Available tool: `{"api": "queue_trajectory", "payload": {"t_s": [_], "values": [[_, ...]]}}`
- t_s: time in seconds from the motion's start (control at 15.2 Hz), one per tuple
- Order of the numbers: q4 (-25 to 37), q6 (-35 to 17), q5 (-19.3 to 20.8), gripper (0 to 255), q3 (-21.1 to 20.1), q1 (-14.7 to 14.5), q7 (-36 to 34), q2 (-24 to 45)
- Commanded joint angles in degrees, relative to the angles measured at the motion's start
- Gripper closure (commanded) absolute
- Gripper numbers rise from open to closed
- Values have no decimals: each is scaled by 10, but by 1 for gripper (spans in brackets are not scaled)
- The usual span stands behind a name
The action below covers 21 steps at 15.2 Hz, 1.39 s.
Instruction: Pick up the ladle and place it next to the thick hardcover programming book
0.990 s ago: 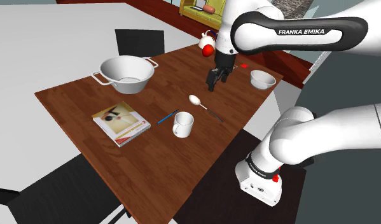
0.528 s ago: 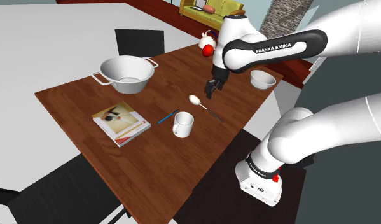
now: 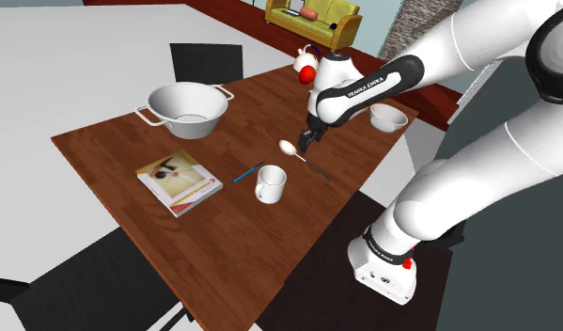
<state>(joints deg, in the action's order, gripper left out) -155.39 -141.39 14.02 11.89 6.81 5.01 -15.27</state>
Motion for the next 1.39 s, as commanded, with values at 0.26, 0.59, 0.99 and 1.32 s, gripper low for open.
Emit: {"api": "queue_trajectory", "payload": {"t_s": [0.26,0.59,0.99,1.32], "values": [[31,-133,-13,0,34,13,53,149],[59,-202,-49,0,34,27,95,241],[69,-248,-68,0,23,38,108,296],[69,-248,-68,0,23,38,108,296]]}}
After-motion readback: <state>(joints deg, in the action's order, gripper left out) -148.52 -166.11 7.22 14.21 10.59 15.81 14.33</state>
